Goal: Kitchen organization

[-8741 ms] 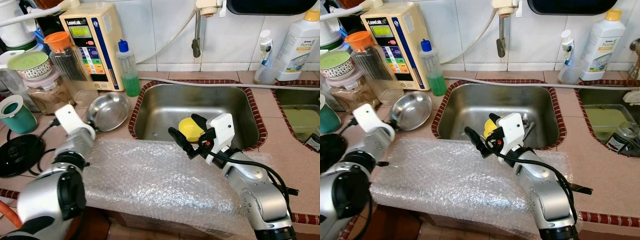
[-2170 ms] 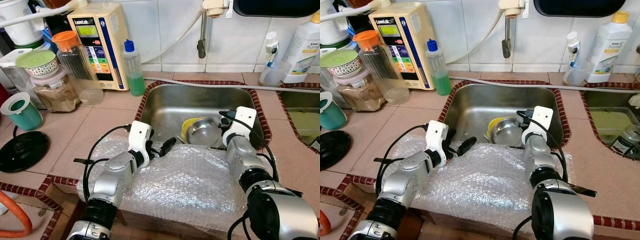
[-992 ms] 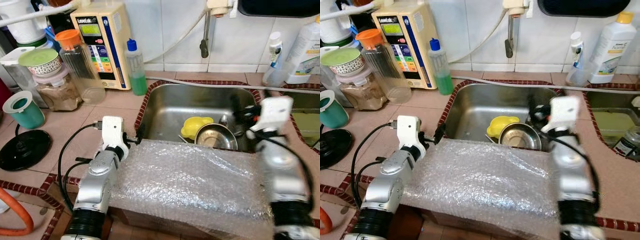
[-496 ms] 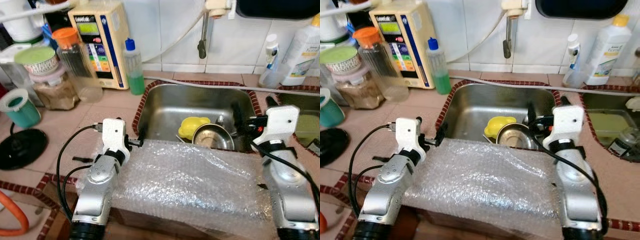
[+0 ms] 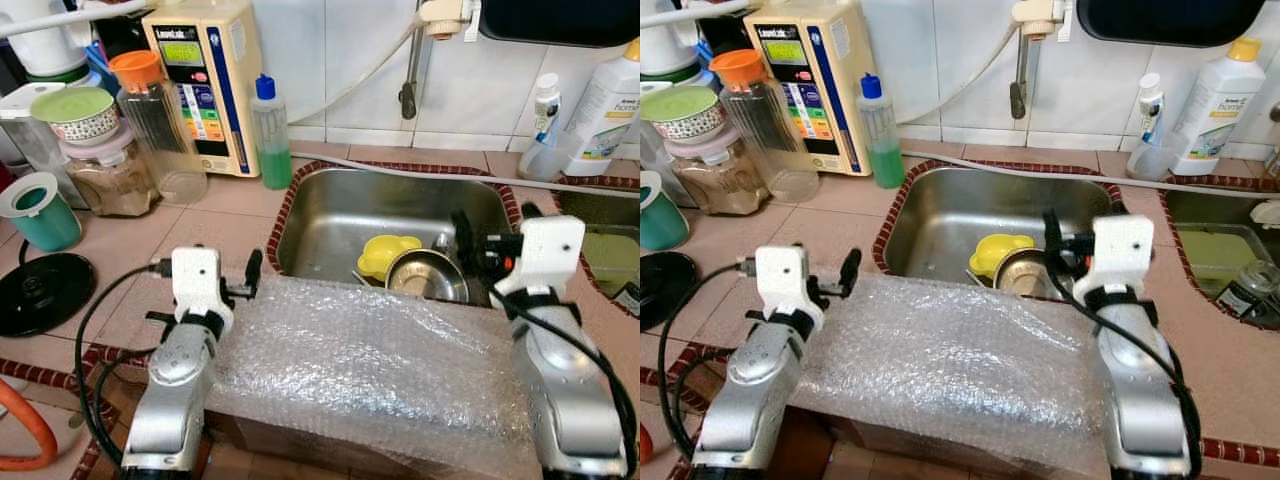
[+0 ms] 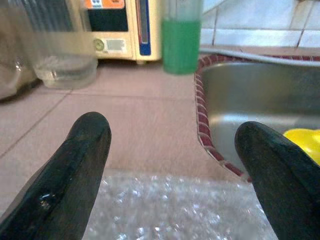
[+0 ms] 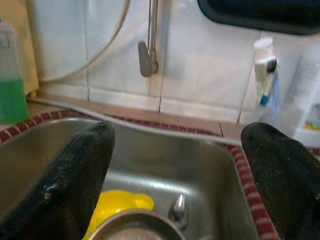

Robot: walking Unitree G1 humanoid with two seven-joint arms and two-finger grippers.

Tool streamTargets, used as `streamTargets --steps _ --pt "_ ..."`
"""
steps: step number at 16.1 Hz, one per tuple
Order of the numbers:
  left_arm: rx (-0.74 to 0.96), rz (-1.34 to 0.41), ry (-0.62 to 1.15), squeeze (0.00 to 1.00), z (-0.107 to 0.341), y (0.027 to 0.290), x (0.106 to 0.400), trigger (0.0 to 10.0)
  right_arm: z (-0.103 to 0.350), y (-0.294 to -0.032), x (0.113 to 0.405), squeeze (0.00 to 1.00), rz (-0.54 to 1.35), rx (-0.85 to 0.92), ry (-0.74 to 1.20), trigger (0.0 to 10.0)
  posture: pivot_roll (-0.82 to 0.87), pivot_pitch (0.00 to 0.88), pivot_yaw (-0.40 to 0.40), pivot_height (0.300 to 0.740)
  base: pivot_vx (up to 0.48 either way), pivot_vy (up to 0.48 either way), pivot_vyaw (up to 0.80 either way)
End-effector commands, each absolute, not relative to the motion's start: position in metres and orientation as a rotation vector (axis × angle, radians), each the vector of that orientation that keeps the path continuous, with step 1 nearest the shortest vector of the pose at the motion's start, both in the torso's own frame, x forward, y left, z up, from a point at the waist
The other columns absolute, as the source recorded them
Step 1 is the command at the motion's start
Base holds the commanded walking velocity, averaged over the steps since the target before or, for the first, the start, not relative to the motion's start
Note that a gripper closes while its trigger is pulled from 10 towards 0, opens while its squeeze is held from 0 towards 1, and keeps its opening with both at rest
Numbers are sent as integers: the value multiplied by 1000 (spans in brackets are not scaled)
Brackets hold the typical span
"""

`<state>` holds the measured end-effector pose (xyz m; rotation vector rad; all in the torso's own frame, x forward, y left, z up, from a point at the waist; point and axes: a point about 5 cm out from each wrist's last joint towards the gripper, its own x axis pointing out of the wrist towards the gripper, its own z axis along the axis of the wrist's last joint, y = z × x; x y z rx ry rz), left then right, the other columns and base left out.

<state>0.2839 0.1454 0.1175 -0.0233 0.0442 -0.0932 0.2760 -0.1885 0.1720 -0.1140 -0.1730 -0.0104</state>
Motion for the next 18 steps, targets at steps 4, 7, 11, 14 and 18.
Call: streamTargets --steps 4,7,11,14,18 --pt "19 -113 4 0 133 142 288 10000 182 -183 276 0 0 -118 -206 10000 -34 0 100 740 0 0 0" --pt "17 -120 16 0 132 141 290 10000 184 -182 278 0 -1 -109 -207 10000 -36 0 102 740 0 0 0" --pt "25 -139 18 0 133 137 289 10000 183 -181 277 0 -3 -101 -199 10000 -38 0 102 740 0 0 0" --pt "31 -138 21 0 133 138 290 10000 183 -180 277 0 -4 -98 -196 10000 -37 0 104 740 0 0 0" --pt "34 -138 25 0 134 137 289 10000 184 -181 278 0 -10 -96 -200 10000 -33 0 102 740 -125 0 0"
